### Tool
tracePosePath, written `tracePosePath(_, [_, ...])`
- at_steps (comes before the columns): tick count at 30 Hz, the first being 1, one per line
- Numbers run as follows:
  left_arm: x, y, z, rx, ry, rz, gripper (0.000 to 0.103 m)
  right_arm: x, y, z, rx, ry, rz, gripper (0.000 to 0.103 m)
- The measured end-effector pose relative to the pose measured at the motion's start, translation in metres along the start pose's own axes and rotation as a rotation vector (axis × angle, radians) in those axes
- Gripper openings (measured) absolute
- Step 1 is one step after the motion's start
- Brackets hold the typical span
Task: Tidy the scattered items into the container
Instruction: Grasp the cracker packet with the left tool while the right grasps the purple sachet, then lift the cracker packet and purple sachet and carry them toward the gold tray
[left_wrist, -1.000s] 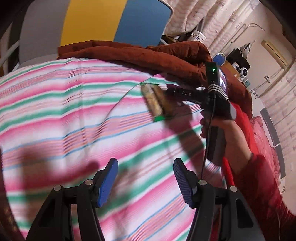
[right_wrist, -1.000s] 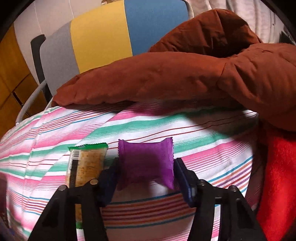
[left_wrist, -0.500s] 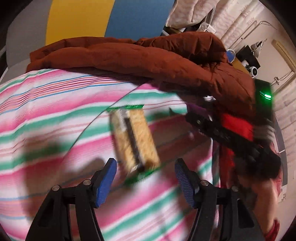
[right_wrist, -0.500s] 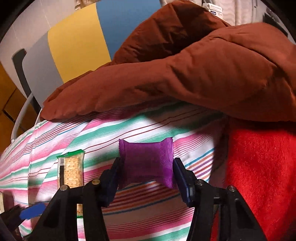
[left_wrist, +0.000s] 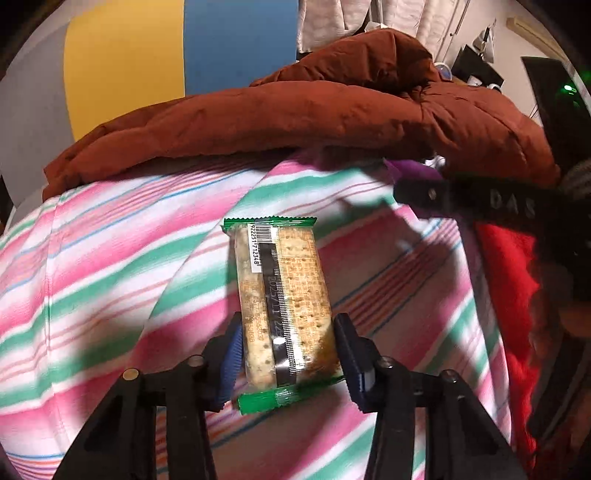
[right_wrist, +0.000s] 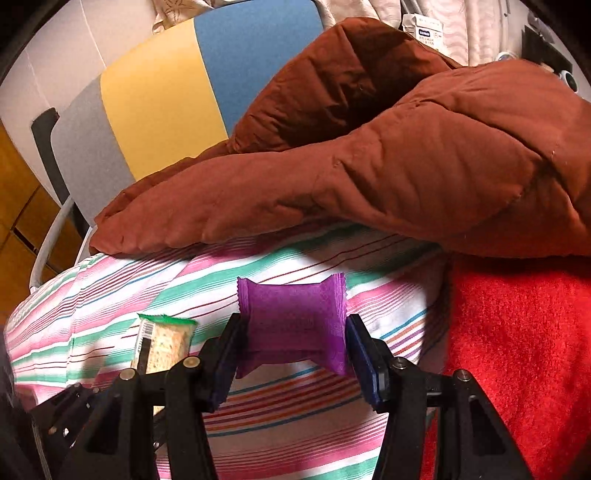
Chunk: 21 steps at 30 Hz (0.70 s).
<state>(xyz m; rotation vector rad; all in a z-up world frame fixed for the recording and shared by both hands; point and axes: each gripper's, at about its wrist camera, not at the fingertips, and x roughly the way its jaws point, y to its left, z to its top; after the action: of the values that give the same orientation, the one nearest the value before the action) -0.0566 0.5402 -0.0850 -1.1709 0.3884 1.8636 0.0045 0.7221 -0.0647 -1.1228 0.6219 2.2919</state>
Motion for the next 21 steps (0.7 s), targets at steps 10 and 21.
tracePosePath(10, [-0.042,0.017,-0.070,-0.009,-0.128,0.009,0.047,0.005,0.028,-0.011,-0.059,0.008,0.122,0.056])
tracePosePath(21, [-0.080,0.036,-0.118,-0.070,-0.134,-0.012,0.046,-0.004,0.064,-0.019,-0.174,-0.056,0.195,0.056])
